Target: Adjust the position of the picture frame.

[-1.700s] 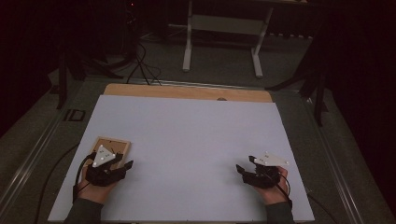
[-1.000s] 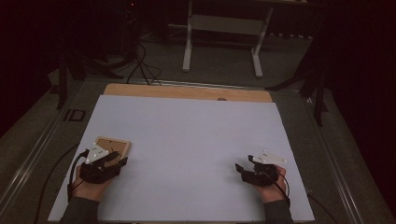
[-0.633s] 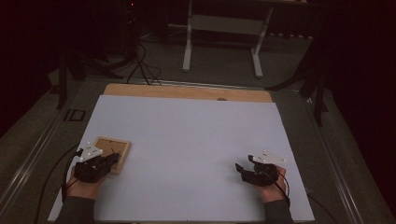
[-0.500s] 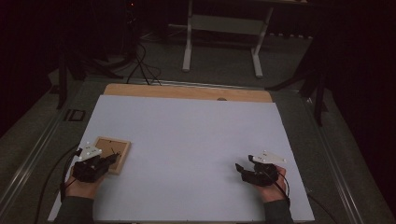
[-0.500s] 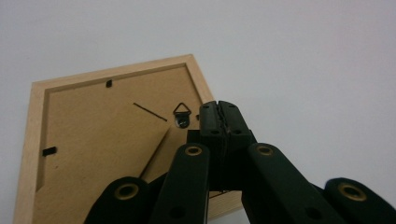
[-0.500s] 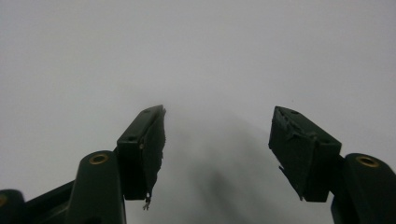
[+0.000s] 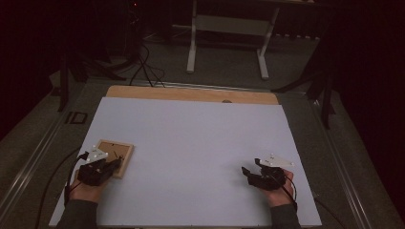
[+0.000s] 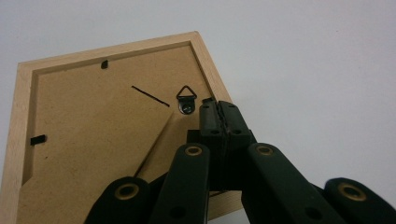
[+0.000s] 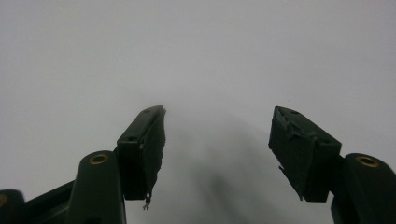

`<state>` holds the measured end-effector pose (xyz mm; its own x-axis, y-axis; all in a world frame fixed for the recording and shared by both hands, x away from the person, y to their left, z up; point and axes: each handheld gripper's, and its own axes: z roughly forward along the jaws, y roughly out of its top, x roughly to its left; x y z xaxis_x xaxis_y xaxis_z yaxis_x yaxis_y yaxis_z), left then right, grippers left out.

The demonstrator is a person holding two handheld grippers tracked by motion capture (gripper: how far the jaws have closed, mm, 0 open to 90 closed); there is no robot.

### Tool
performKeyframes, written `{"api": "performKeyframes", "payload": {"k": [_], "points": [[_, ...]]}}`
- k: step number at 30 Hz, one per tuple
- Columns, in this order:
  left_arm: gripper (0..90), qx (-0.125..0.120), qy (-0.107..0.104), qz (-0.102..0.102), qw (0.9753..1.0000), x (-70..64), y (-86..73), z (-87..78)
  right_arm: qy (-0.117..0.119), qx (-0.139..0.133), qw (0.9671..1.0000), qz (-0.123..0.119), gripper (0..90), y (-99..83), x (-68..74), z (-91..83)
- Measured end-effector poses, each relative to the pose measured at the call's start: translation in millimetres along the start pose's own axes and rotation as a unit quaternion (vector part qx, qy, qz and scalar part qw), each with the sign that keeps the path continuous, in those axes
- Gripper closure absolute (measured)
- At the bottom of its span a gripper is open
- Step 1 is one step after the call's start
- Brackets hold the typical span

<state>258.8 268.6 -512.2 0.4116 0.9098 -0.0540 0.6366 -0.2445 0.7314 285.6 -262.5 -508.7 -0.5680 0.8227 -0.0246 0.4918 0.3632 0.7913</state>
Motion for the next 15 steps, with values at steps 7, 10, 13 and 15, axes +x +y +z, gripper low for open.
{"api": "performKeyframes", "payload": {"k": [7, 10, 13, 15], "points": [[89.7, 0.007, 0.0, 0.003, 1.0, -3.6, -0.2, 0.9, 0.0, 0.002, 1.0, 0.001, 35.5, 0.0, 0.4, 0.1], [89.7, 0.012, -0.002, 0.0, 0.9999, -4.2, -1.2, -1.6, 0.0, 0.002, 1.0, 0.0, 35.5, -0.2, 0.0, -0.2], [89.8, 0.019, 0.002, 0.007, 0.9998, -6.6, -1.6, -4.0, -0.001, 0.0, 1.0, 0.002, 35.5, -0.3, -0.3, -1.0], [89.8, 0.02, 0.003, 0.008, 0.9998, -7.2, -1.5, -4.1, 0.0, 0.0, 1.0, 0.002, 35.5, -0.3, -0.4, -0.9]]}}
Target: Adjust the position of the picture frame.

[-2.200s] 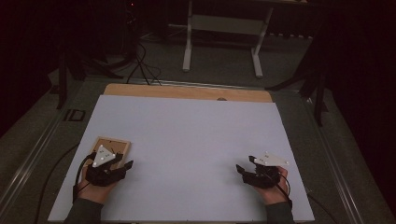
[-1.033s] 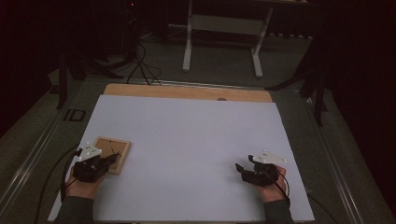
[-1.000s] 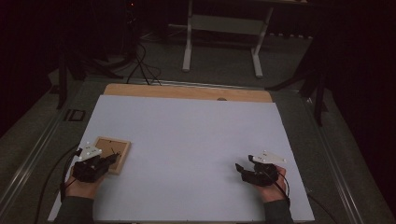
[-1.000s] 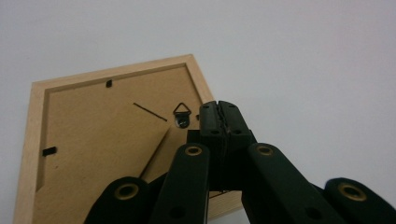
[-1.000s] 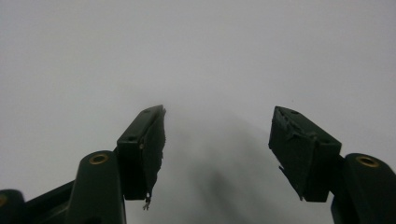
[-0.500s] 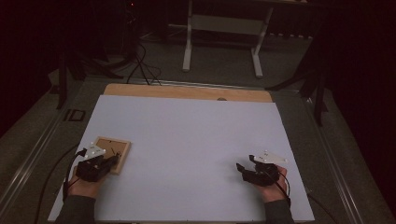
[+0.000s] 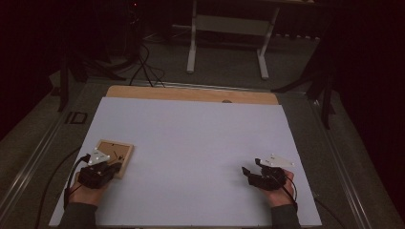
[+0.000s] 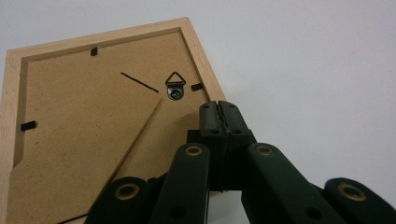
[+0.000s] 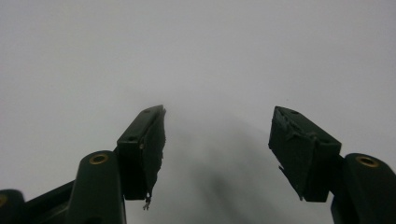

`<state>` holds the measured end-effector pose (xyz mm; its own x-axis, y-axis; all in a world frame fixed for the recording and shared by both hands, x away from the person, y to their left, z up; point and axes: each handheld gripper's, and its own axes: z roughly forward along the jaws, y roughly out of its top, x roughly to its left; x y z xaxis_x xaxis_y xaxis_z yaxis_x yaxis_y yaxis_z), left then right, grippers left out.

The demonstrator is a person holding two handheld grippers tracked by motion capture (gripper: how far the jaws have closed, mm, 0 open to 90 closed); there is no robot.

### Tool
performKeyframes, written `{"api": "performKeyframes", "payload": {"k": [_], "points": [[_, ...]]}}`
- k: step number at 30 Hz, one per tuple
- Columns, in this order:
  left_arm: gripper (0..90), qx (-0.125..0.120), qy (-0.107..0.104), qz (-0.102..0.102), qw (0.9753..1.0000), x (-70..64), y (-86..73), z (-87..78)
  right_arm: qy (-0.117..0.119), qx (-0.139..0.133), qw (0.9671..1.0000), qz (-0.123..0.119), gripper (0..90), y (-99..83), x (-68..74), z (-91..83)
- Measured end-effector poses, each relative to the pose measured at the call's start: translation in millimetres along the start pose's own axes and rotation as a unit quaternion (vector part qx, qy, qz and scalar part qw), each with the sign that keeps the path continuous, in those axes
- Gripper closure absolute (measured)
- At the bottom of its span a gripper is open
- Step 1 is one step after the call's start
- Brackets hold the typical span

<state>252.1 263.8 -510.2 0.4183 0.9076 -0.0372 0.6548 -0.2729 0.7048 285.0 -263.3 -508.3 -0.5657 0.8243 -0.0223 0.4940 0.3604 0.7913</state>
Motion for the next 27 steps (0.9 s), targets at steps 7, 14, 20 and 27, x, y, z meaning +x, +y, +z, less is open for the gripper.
{"api": "performKeyframes", "payload": {"k": [7, 14, 20, 27], "points": [[89.8, -0.001, -0.011, -0.003, 0.9999, 1.9, 0.1, 0.6, 0.002, 0.0, 1.0, -0.001, 35.5, 0.2, 0.6, 0.4], [89.8, -0.003, -0.021, 0.006, 0.9998, -2.9, 2.6, 4.4, 0.004, 0.002, 1.0, -0.002, 35.5, 0.5, 2.3, 1.2], [89.8, -0.006, -0.028, 0.01, 0.9995, -6.3, 5.0, 7.9, 0.006, 0.003, 1.0, -0.003, 35.6, 0.6, 2.7, 1.7], [89.8, -0.007, -0.028, 0.018, 0.9994, -11.3, 7.7, 10.9, 0.006, 0.003, 1.0, -0.003, 35.6, 0.6, 2.8, 1.7]]}}
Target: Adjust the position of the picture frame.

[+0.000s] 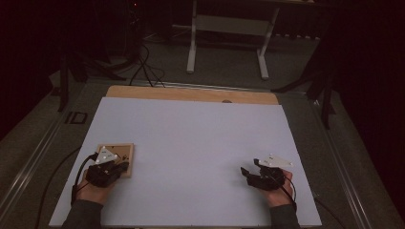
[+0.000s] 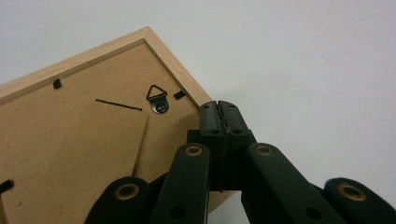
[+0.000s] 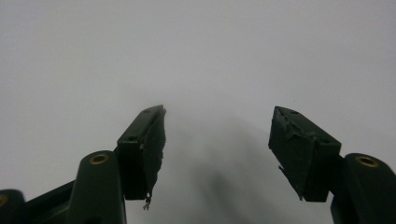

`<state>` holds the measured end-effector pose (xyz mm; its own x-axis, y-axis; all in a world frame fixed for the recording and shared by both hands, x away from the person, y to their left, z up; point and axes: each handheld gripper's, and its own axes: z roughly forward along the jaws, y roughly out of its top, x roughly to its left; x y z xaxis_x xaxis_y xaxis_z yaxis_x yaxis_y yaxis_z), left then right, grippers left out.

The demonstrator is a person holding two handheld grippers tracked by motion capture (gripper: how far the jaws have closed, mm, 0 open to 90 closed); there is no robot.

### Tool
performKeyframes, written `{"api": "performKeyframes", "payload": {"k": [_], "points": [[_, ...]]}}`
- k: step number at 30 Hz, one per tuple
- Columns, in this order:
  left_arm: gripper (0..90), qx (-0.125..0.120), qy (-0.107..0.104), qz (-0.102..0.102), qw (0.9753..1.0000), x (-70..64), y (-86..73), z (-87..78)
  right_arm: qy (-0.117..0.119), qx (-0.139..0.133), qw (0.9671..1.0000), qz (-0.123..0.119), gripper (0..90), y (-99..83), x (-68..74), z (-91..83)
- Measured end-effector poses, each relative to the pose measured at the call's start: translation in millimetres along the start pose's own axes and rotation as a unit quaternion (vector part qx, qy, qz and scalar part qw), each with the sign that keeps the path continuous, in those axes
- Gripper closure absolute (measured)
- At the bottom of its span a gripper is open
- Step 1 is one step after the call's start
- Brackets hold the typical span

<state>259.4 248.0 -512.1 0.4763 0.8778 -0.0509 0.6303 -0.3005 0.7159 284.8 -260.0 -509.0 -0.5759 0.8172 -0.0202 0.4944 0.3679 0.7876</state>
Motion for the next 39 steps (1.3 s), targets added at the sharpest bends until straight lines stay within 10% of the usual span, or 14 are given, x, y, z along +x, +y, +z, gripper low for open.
{"api": "performKeyframes", "payload": {"k": [39], "points": [[89.9, 0.009, -0.036, 0.059, 0.9976, -44.6, 23.2, 24.3, 0.003, -0.001, 1.0, 0.002, 35.5, 0.8, 2.4, 1.4]]}}
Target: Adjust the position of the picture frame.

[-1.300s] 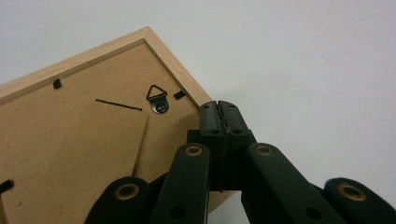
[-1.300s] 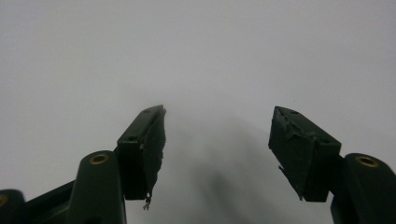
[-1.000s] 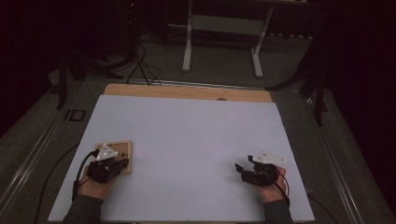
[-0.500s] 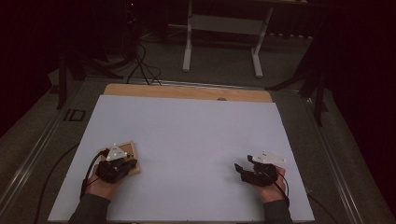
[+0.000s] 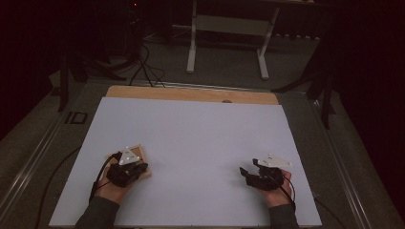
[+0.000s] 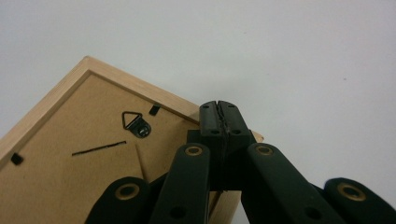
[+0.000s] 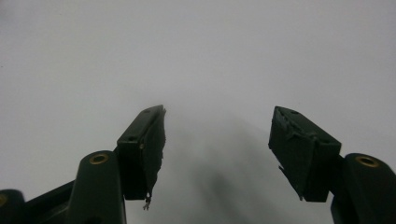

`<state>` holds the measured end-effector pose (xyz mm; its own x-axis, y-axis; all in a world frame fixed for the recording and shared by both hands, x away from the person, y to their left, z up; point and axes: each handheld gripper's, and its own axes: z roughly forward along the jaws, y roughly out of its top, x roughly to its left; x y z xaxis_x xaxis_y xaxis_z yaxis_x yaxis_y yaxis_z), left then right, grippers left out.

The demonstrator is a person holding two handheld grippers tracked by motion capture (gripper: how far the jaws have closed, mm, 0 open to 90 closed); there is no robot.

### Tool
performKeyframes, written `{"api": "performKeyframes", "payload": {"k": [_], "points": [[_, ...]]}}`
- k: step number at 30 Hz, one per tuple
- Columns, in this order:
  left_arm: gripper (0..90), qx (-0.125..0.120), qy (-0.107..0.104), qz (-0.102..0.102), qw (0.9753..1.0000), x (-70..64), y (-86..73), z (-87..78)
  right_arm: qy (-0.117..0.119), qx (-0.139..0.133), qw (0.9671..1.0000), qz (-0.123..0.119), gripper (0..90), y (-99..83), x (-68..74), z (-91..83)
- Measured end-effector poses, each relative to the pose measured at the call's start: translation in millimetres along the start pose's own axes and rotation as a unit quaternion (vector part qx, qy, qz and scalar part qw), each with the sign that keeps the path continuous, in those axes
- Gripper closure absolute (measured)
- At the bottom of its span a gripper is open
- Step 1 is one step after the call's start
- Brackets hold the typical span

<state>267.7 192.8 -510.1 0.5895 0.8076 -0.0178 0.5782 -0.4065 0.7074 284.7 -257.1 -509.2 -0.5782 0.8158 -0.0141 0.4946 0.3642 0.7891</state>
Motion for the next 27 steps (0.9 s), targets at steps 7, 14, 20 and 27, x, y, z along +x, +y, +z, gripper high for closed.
{"api": "performKeyframes", "payload": {"k": [7, 14, 20, 27], "points": [[89.9, 0.001, -0.012, 0.011, 0.9999, -6.8, 8.3, 8.1, -0.001, 0.0, 1.0, -0.001, 35.5, -0.1, 0.4, 0.4], [89.9, 0.008, -0.021, 0.023, 0.9995, -14.6, 16.8, 14.8, -0.001, -0.003, 1.0, 0.002, 35.5, -0.1, 1.5, -0.8], [89.9, 0.012, -0.029, 0.033, 0.9989, -21.8, 25.4, 22.2, -0.001, -0.006, 1.0, 0.004, 35.5, -0.2, 0.7, -1.6], [89.9, 0.012, -0.038, 0.054, 0.9978, -34.7, 34.6, 31.6, -0.001, -0.006, 1.0, 0.005, 35.4, -0.1, 0.6, -1.7]]}}
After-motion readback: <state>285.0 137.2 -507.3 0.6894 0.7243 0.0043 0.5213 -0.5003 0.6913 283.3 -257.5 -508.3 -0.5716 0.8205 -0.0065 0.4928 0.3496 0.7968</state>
